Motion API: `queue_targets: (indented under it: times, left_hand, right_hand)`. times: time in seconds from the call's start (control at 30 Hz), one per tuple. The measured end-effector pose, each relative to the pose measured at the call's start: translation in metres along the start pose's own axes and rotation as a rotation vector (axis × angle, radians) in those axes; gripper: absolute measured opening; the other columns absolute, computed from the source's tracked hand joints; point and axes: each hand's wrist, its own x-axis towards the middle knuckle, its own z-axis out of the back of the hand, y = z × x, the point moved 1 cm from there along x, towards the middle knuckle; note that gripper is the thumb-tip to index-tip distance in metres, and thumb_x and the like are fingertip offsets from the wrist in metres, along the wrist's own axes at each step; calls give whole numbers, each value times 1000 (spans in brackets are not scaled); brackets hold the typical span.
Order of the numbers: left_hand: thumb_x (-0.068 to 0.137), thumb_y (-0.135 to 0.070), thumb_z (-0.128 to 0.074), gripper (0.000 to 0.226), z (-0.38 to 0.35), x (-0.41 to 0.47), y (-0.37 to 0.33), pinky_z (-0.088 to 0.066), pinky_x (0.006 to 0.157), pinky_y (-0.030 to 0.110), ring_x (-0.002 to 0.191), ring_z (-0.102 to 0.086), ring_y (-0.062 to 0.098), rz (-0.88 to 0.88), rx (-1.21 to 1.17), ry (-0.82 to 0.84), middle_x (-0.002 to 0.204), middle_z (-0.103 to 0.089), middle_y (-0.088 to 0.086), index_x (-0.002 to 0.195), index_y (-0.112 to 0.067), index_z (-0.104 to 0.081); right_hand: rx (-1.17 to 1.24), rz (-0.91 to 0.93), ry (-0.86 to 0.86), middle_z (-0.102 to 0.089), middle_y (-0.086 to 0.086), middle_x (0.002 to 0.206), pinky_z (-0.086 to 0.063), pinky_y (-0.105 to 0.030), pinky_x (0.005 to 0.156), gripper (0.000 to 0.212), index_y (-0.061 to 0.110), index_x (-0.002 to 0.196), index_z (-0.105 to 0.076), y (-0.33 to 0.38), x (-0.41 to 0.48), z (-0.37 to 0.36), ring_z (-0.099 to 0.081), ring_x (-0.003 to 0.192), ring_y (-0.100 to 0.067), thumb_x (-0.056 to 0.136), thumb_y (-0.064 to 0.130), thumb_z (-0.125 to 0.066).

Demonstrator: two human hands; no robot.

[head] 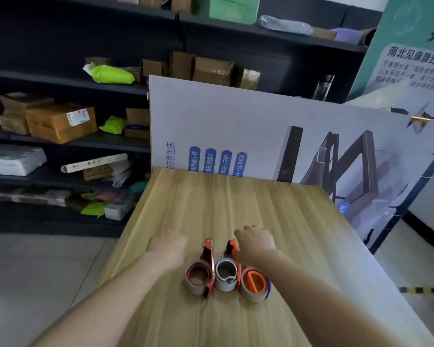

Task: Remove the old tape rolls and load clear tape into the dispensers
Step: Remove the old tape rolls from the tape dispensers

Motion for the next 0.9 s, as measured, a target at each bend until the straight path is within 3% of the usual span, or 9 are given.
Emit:
queue_targets:
  times: [0.13, 0.23, 0.4, 0.57, 0.63, 0.7, 0.77, 0.83, 0.9]
  left_hand:
    - [94, -17, -51, 18, -32, 7, -4, -48, 80, 37, 103, -59, 28, 14, 24, 82, 113, -59, 8, 110, -14, -59]
    - [92, -7, -46, 27, -60, 16, -6, -48, 83, 37, 107, -58, 30, 3, -45, 139, 117, -58, 9, 113, -15, -60]
    - [92, -21, -57, 31, -97, 34, -13, -46, 93, 43, 118, -51, 31, -20, -89, 183, 123, -52, 8, 123, -16, -57]
    - [88, -26, -62, 40, -129, 51, -21, -40, 101, 38, 129, -40, 27, -56, -110, 223, 139, -42, 4, 128, -21, -57]
    - [88, -29, -62, 39, -141, 57, -21, -39, 103, 39, 132, -33, 25, -70, -48, 254, 140, -43, 3, 126, -22, -59]
    - [89, -33, -59, 36, -148, 63, -21, -36, 104, 39, 133, -32, 25, -108, 24, 253, 134, -51, 2, 122, -20, -63]
    - [87, -38, -56, 31, -149, 66, -22, -39, 99, 37, 126, -45, 23, -170, 45, 173, 114, -66, -2, 106, -20, -73]
    - [77, -44, -50, 34, -150, 69, -21, -52, 74, 30, 91, -67, 17, -214, 76, 186, 73, -70, -13, 68, -25, -76]
    - [72, -43, -45, 36, -163, 75, -16, -53, 60, 26, 64, -65, 11, -245, 75, 73, 56, -63, -15, 52, -27, -70]
  right_hand:
    - [12, 6, 89, -59, -7, 117, -45, -34, 80, 34, 15, 120, -56, 11, 12, -32, -55, 110, -26, 89, 29, -56]
    - [26, 34, 152, -58, -7, 118, -40, -32, 71, 30, 16, 115, -58, 19, 22, -56, -57, 106, -25, 87, 26, -55]
    - [137, 68, 212, -62, -6, 110, -43, -31, 66, 19, 12, 103, -61, 25, 43, -85, -58, 98, -24, 90, 22, -51]
    - [229, 148, 241, -53, -8, 127, -44, -35, 96, 49, 9, 129, -52, 27, 69, -111, -46, 120, -25, 93, 43, -52]
    - [246, 168, 246, -52, -9, 128, -42, -35, 99, 52, 8, 131, -50, 27, 78, -119, -44, 123, -26, 94, 44, -52]
    - [248, 177, 256, -53, -10, 127, -41, -35, 100, 53, 7, 131, -50, 27, 85, -126, -43, 123, -26, 94, 45, -51]
    - [232, 174, 261, -53, -11, 126, -41, -35, 100, 52, 6, 128, -52, 27, 91, -133, -42, 123, -27, 94, 46, -49]
    - [245, 152, 263, -56, -11, 122, -41, -34, 99, 47, 6, 122, -57, 27, 98, -136, -42, 121, -28, 93, 42, -48]
    - [292, 119, 271, -58, -10, 116, -42, -33, 95, 39, 7, 113, -62, 28, 106, -138, -44, 117, -27, 90, 36, -48]
